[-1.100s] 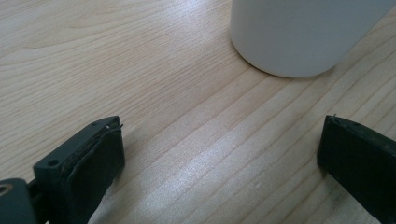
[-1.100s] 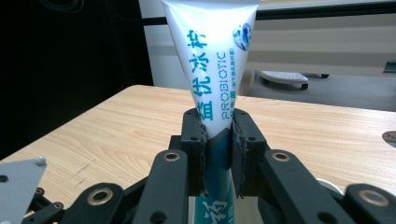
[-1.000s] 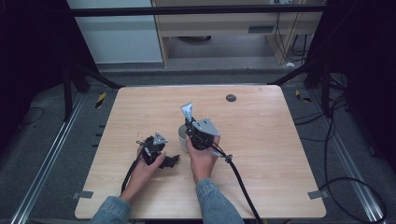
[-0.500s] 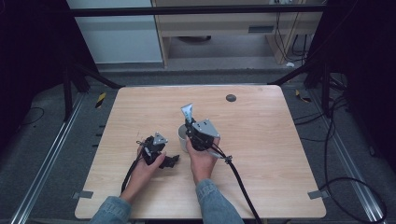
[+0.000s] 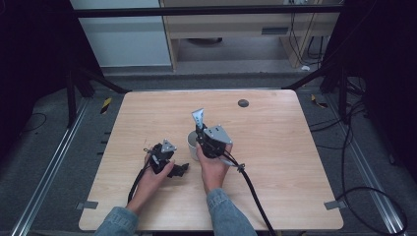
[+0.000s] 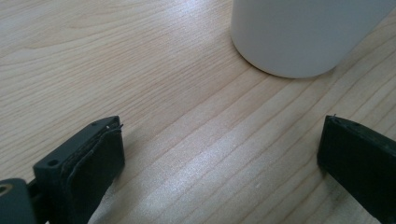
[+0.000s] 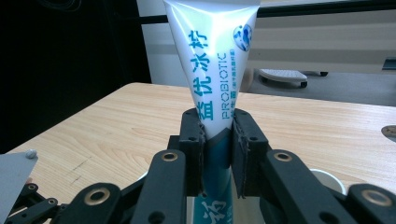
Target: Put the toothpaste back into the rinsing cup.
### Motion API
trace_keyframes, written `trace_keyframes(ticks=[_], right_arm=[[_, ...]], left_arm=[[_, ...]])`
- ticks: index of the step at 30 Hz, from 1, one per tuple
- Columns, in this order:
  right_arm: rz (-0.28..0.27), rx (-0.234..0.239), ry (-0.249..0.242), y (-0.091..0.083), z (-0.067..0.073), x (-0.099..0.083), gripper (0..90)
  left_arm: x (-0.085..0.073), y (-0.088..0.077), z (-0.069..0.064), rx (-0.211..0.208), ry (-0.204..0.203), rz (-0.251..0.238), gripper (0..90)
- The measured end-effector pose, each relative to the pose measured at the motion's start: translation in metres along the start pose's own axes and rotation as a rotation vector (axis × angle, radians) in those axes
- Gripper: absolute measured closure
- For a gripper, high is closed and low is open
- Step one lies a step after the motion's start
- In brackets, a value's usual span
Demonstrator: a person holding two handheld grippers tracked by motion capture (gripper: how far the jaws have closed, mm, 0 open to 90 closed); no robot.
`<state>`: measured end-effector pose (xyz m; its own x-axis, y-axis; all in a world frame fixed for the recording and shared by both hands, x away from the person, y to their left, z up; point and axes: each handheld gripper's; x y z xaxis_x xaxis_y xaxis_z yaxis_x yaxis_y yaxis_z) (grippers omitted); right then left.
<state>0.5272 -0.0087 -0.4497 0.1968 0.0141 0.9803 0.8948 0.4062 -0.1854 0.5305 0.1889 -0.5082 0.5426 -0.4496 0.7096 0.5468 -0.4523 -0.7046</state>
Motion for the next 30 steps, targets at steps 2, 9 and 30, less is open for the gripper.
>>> trace_keyframes(ticks=[2, 9, 30], right_arm=[[0.003, -0.003, -0.002, 0.0006, -0.0003, 0.0006, 75.8], [0.007, -0.012, -0.002, 0.0014, -0.0009, 0.002, 75.0], [0.019, -0.005, -0.018, 0.0037, 0.0009, 0.0031, 74.2]], left_arm=[[0.0, 0.0, 0.0, 0.0, 0.0, 0.0, 0.0], [0.0, 0.0, 0.0, 0.0, -0.001, 0.0, 0.0], [0.0, 0.0, 0.0, 0.0, 0.0, 0.0, 0.0]])
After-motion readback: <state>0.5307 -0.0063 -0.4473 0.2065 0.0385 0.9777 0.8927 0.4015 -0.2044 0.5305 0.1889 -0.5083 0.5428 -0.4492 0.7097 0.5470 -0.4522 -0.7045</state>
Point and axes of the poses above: each handheld gripper's, and its own axes: y roughly forward along the jaws, x roughly out of its top, z roughly to its left, and after that the axes turned 2 degrees about -y, right-handed
